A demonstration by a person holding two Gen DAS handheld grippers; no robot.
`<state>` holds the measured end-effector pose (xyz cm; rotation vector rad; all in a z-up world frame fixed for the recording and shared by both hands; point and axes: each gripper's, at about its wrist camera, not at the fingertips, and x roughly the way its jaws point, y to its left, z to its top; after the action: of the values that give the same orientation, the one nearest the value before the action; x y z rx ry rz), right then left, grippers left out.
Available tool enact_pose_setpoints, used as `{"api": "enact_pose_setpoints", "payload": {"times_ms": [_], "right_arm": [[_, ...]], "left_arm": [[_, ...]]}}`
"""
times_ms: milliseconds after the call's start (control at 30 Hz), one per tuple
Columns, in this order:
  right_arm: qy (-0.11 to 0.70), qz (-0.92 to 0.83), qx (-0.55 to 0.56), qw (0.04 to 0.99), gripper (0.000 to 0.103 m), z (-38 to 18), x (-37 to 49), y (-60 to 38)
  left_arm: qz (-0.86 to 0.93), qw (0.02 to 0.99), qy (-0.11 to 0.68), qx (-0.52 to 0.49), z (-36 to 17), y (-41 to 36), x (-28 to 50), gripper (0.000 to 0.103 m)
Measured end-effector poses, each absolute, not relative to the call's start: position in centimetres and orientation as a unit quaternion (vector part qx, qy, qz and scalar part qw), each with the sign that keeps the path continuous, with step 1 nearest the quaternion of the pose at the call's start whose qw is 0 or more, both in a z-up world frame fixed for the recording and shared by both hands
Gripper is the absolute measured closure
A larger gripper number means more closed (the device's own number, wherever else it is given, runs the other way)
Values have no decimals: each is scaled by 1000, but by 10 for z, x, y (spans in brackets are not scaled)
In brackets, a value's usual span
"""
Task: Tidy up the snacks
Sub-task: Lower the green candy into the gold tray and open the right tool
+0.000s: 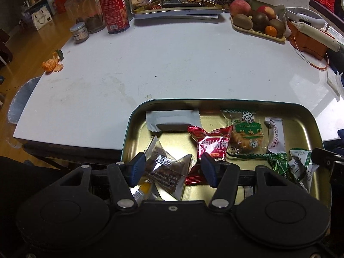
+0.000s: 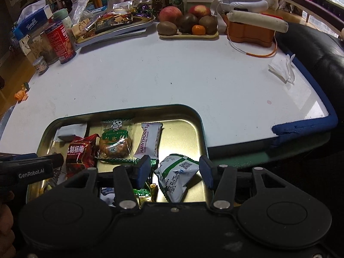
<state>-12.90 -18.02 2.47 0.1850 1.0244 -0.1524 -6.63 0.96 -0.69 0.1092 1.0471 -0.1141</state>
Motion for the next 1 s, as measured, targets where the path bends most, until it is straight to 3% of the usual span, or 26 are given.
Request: {"api": "enact_pose_setpoints", "payload": {"times_ms": [1000], "right_arm": [[495, -56, 72, 864, 50, 19, -124, -168]], "left_arm": [[-55, 858, 508, 48, -16, 10, -63, 41]]}}
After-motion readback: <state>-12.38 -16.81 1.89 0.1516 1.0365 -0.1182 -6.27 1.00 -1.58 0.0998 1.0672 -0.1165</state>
